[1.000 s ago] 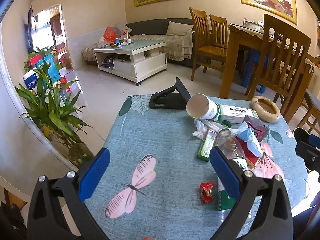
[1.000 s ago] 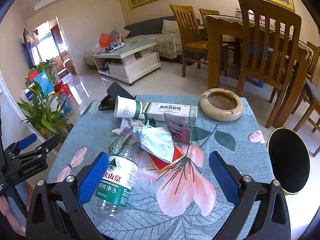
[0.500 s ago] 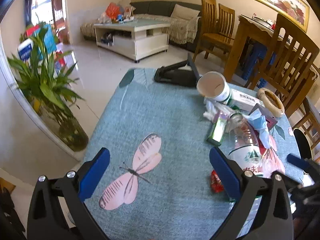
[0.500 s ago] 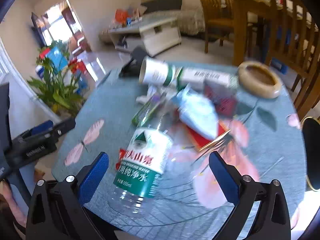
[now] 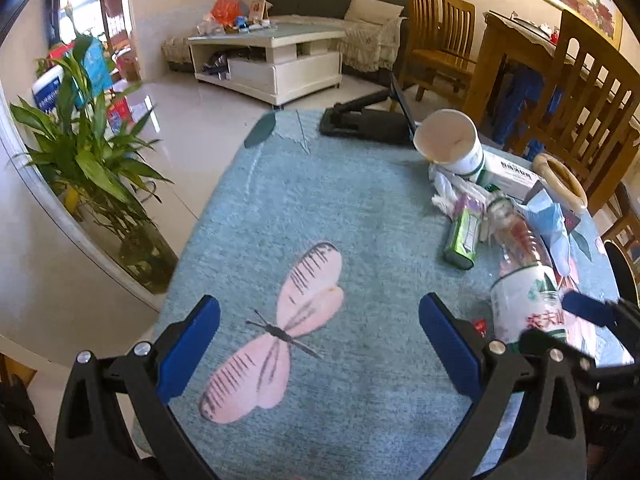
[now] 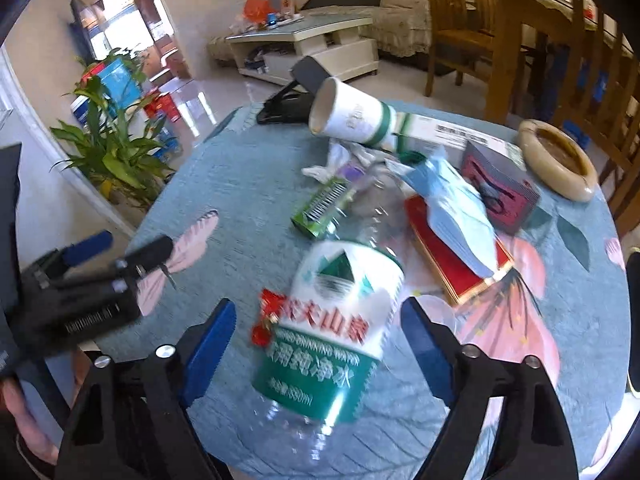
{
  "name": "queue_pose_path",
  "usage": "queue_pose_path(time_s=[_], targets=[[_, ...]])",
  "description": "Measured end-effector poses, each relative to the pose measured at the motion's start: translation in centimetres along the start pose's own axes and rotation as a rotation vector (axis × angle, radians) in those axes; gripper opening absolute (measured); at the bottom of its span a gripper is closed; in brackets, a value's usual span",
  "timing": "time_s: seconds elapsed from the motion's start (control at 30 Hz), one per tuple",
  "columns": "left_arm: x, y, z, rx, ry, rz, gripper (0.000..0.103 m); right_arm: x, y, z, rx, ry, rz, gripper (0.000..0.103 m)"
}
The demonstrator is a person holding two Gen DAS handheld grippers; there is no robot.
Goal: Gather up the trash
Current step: 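Move the right tool toward the Nongfu Spring water bottle lying on the table, then close the right tool on the water bottle and lift it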
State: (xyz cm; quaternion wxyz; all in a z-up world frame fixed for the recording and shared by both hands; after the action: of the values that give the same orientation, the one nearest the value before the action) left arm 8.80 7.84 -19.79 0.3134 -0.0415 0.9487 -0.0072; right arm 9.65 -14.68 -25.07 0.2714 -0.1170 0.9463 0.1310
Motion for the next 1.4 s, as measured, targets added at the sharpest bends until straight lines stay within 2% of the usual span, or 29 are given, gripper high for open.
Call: queue_pose_path(time_s=[0.2,0.33,0.53,0.6,0.7,0.73,0.8,0.93,0.97,1.03,1.07,1.17,1.3,1.33,1.37,1.4], targets=[[-0.1,1.0,0.3,0.004,0.003,-0.035,0.100,-1.1,-0.2,0.7,-0.066,0.081,0.052,0.078],[-0.3,1.9,0.3,-0.009,-0.009,-0.049,0.100,-1.0,-1.0,0.4,-0.064,0.110,0.106,0.078],[-0.6,2.8,0.0,-0.005,-0.025,-0.059,0.100,-1.5,-2.9,-0.6,-0.329,0.182,0.406,0.085],[-0.6,3.2,-0.2,-0.006,-0.033,-0.062,0.100,-1.4,-2.8,-1.5,-0.355,0.186,0.419,0.086],[-0.7,3.7,-0.5,-0.007,-0.046,-0.071,0.100,-0.3,-2.4,-2.9,-0.277,0.173,0.362,0.090],[-0.7,3.7,-0.4,-0.004,-0.045,-0.075,0.100,0.2,-1.9,-3.0,-0.287,0.178,0.360,0.091],[-0.6,3.6,-0.3,0.002,-0.040,-0.076,0.100,0.9,-0.9,-2.5,-0.314,0.204,0.357,0.091],[-0.5,3.0,-0.6,-0.010,-0.046,-0.052,0.100,0.9,-0.5,0.5,-0.245,0.246,0.325,0.091],[-0.4,2.8,-0.7,-0.015,-0.050,-0.045,0.100,0.9,-0.7,1.3,-0.230,0.257,0.323,0.089],[-0.4,2.4,-0.9,-0.021,-0.054,-0.029,0.100,0.7,-0.8,2.4,-0.201,0.270,0.306,0.072],[-0.3,2.2,-1.0,-0.023,-0.055,-0.021,0.100,0.5,-0.9,2.7,-0.210,0.265,0.308,0.068],[-0.2,1.6,-1.0,-0.028,-0.055,0.008,0.100,-0.2,-1.2,3.3,-0.172,0.256,0.290,0.068],[-0.1,1.3,-0.6,-0.032,-0.047,0.022,0.100,-0.8,-1.4,4.1,-0.169,0.280,0.332,0.080],[-0.2,1.2,-0.6,-0.034,-0.047,0.026,0.100,-1.0,-1.2,4.5,-0.161,0.284,0.318,0.080],[-0.2,1.1,-0.5,-0.034,-0.047,0.030,0.100,-1.0,-1.0,4.6,-0.157,0.286,0.304,0.073],[-0.3,0.9,-0.4,-0.032,-0.045,0.043,0.100,-0.9,-0.9,4.6,-0.159,0.284,0.292,0.072]])
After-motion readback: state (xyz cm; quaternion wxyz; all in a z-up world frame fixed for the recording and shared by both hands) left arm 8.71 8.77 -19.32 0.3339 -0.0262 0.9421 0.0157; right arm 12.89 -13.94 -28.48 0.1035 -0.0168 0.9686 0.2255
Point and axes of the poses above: each gripper's, at about its wrist camera, not at the fingertips, and z roughly the way its jaws point, y to its left, x to its underside, the point moved 7 cm from there along z, roughly the way its jaws point, and after that the axes turned 1 degree about -z, right-handed, at the moved point
